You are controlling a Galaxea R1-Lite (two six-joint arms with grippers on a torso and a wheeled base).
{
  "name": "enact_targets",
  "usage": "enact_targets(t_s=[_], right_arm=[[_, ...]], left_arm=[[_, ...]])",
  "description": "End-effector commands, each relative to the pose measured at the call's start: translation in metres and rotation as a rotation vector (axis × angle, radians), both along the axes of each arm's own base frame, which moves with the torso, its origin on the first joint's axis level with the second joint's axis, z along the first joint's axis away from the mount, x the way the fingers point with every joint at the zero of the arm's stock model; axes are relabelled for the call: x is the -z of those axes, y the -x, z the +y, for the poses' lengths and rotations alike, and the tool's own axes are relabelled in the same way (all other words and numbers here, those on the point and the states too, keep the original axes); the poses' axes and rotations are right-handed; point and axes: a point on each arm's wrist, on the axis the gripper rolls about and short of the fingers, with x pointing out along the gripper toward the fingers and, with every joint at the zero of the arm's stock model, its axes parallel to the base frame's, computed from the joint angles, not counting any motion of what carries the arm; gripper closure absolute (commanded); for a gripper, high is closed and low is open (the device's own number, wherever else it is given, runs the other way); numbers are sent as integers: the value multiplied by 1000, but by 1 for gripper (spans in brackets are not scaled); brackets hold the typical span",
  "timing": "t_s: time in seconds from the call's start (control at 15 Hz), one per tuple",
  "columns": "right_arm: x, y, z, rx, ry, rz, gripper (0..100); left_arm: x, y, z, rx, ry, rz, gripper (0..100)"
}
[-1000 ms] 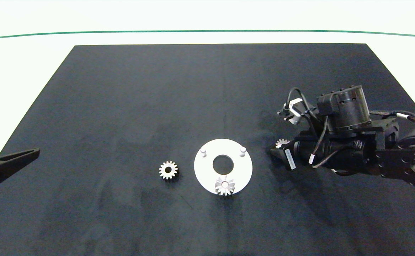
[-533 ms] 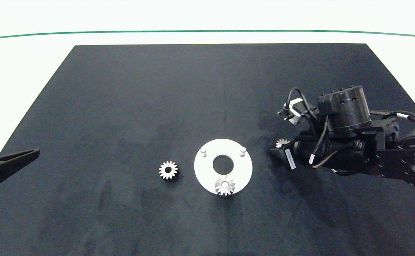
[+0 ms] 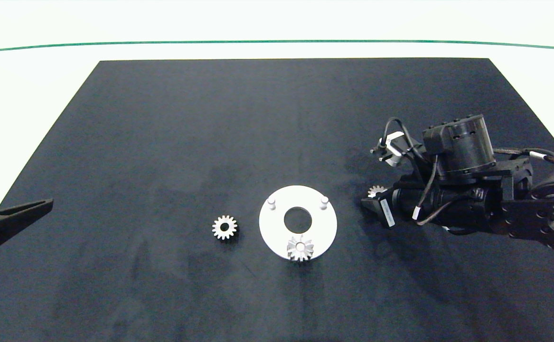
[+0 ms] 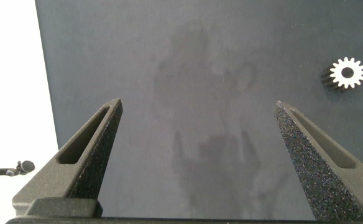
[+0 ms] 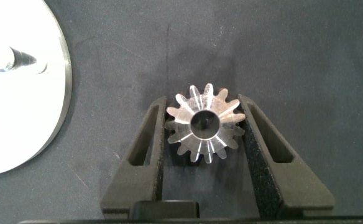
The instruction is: Install three planetary gears onto the carrier pins
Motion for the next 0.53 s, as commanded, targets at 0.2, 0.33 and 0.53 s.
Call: enact_targets(t_s=[0.2,0.33,0.53], right_arm=[[1,0,0,0,2,2,98],[1,0,0,1,2,2,100],[0,0,0,1,2,1,100]], left_arm=[[0,0,0,1,-2,2,0],[0,0,0,1,-2,2,0],[0,1,0,1,-2,13,0]])
